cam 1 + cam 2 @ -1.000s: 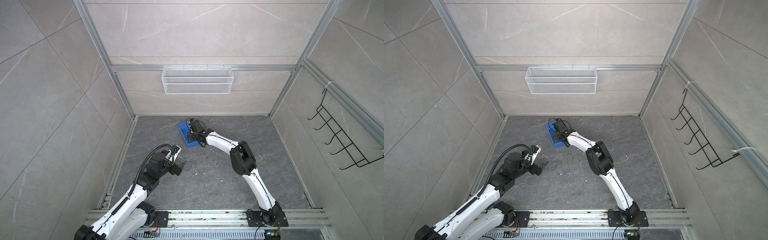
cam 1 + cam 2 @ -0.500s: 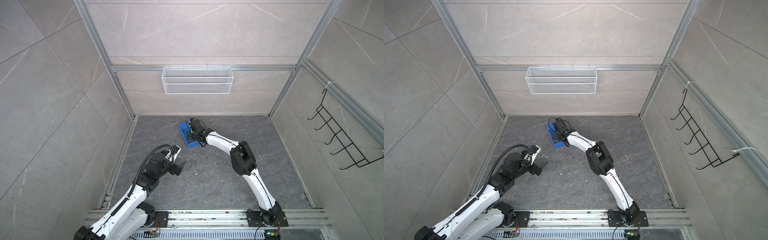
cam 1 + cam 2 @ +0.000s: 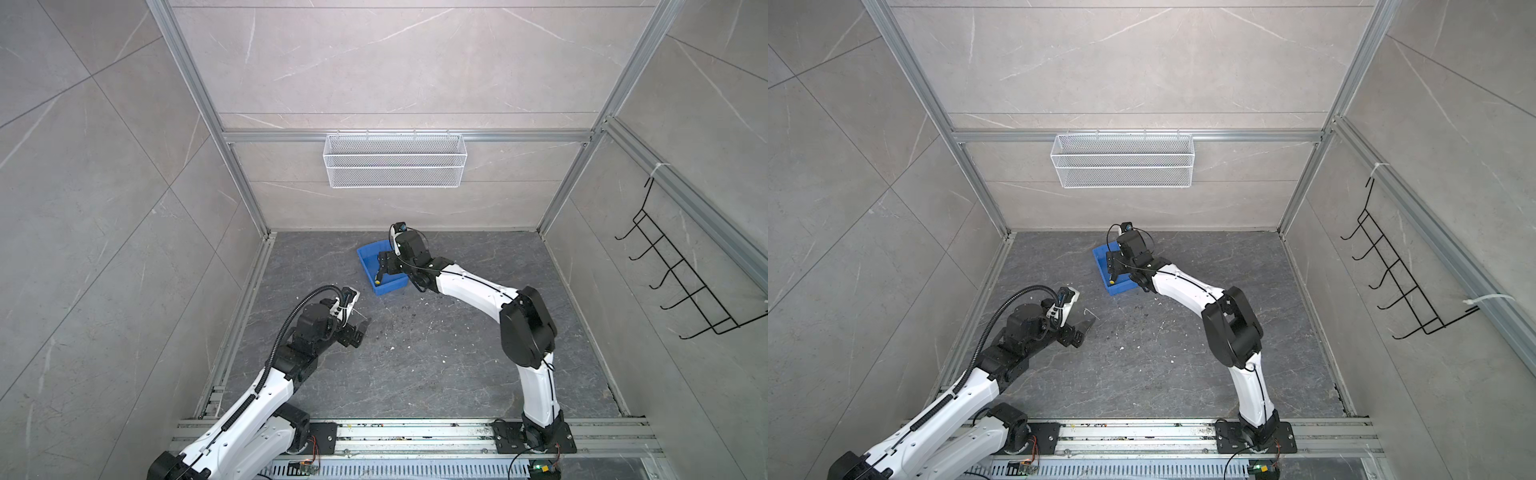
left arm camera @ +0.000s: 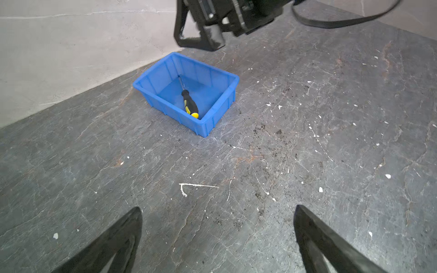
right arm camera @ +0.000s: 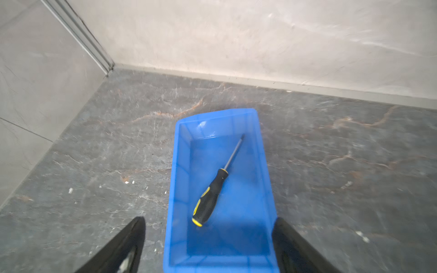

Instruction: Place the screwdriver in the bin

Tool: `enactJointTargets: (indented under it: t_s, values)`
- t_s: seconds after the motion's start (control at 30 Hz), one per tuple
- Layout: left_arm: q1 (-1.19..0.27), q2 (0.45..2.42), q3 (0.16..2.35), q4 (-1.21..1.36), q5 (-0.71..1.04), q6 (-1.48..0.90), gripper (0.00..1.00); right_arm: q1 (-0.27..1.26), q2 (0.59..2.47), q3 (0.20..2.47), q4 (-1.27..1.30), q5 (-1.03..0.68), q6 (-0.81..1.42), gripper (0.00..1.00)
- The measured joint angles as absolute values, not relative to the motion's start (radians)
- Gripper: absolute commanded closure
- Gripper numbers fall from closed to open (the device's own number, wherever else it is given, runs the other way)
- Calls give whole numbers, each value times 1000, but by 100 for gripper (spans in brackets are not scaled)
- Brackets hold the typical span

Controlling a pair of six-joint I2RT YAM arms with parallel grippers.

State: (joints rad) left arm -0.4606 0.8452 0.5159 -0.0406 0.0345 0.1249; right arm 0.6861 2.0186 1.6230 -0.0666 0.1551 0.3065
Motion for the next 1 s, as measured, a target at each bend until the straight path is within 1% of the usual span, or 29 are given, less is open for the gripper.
enactJointTargets:
  t_s: [0.1,0.23,0.37,0.47,0.57,0.7,0.83,1.0]
  values:
    - [-461,846,513,-2,-31,93,0,686,1906,1478,17,182,284,5]
    - [-461,851,474,99,-139,78,0,678,1750,1258,135,203,231,2]
    - [-460,877,387,195,-238,91,1,656,1599,1057,222,240,144,1]
    - [-450,909,328,245,-280,132,1,622,1482,911,276,255,94,1]
    - [-409,971,303,303,-287,166,1,557,1364,767,322,263,63,1]
    - [-297,1075,275,434,-268,172,1,450,1246,603,377,302,39,1]
    - [-182,1178,253,535,-229,165,0,380,1192,463,443,388,-14,1]
    - [-101,1249,255,631,-191,155,0,337,1268,399,557,443,-75,1]
